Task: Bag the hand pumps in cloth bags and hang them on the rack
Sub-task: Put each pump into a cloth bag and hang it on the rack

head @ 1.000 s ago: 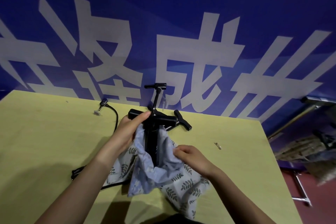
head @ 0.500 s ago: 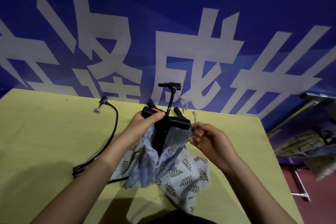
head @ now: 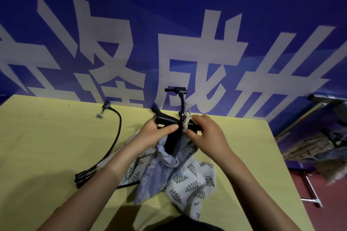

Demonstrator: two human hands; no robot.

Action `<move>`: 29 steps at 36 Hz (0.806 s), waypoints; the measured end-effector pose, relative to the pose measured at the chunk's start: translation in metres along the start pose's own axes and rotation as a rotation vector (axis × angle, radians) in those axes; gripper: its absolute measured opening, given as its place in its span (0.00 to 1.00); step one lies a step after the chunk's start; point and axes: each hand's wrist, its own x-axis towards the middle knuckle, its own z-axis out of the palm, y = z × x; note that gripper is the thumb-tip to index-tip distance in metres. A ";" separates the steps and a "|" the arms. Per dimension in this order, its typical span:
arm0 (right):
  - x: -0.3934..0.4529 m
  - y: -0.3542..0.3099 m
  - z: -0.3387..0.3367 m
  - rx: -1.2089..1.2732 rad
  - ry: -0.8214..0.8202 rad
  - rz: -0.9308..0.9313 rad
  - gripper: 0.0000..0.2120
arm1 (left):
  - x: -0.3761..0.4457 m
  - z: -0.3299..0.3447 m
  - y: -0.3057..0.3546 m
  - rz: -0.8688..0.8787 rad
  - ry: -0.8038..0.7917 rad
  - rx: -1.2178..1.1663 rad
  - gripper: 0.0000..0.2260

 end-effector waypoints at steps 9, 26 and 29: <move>0.006 0.018 -0.003 0.250 0.001 0.064 0.08 | -0.010 -0.017 -0.025 -0.181 -0.121 0.070 0.09; -0.013 0.014 0.001 0.417 0.027 0.037 0.03 | -0.039 0.010 -0.042 -0.191 0.026 0.024 0.11; -0.018 0.015 0.001 0.432 0.019 0.041 0.03 | -0.044 0.014 -0.045 -0.147 0.029 0.172 0.10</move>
